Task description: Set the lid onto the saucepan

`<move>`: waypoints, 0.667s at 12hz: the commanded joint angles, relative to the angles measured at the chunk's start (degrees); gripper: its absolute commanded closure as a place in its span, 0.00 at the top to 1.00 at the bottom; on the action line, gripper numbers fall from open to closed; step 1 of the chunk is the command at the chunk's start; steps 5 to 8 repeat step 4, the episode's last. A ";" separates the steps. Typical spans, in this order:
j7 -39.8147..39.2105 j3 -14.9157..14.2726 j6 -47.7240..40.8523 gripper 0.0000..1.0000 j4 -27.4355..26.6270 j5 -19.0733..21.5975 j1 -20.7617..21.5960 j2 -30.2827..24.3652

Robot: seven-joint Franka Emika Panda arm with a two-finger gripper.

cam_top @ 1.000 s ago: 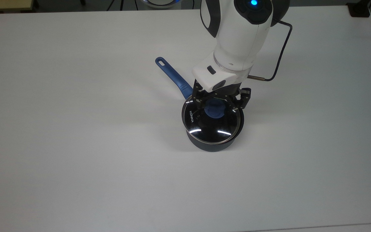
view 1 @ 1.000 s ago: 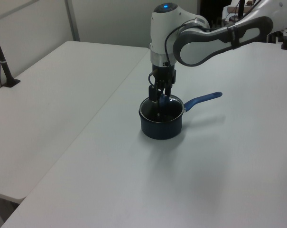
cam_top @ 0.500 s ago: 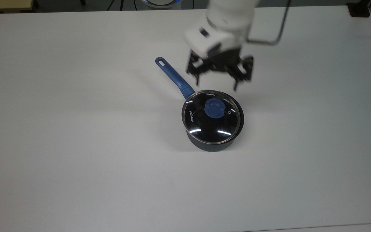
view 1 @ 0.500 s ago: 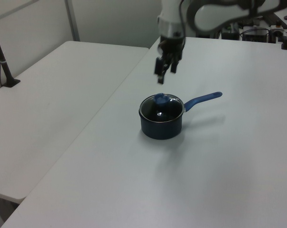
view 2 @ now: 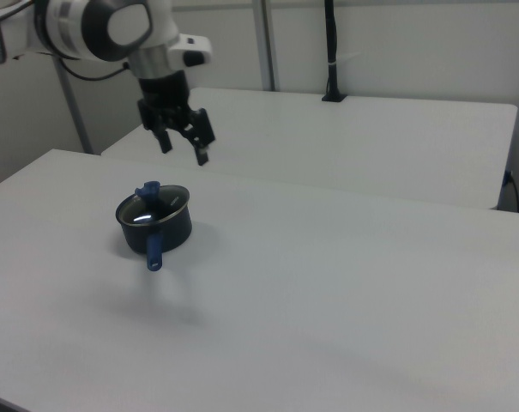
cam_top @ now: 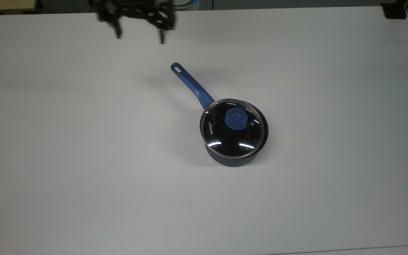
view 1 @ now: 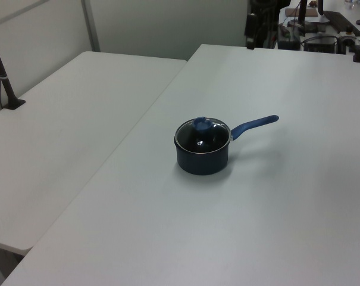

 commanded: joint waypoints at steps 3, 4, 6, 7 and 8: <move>-1.78 -0.70 -0.21 1.00 -2.52 -0.41 -2.48 -1.44; -1.69 -0.79 -0.21 1.00 -2.34 -0.41 -2.39 -1.00; -1.69 -0.79 -0.21 1.00 -2.34 -0.41 -2.39 -1.00; -1.69 -0.79 -0.21 1.00 -2.34 -0.41 -2.39 -1.00; -1.69 -0.79 -0.21 1.00 -2.34 -0.41 -2.39 -1.00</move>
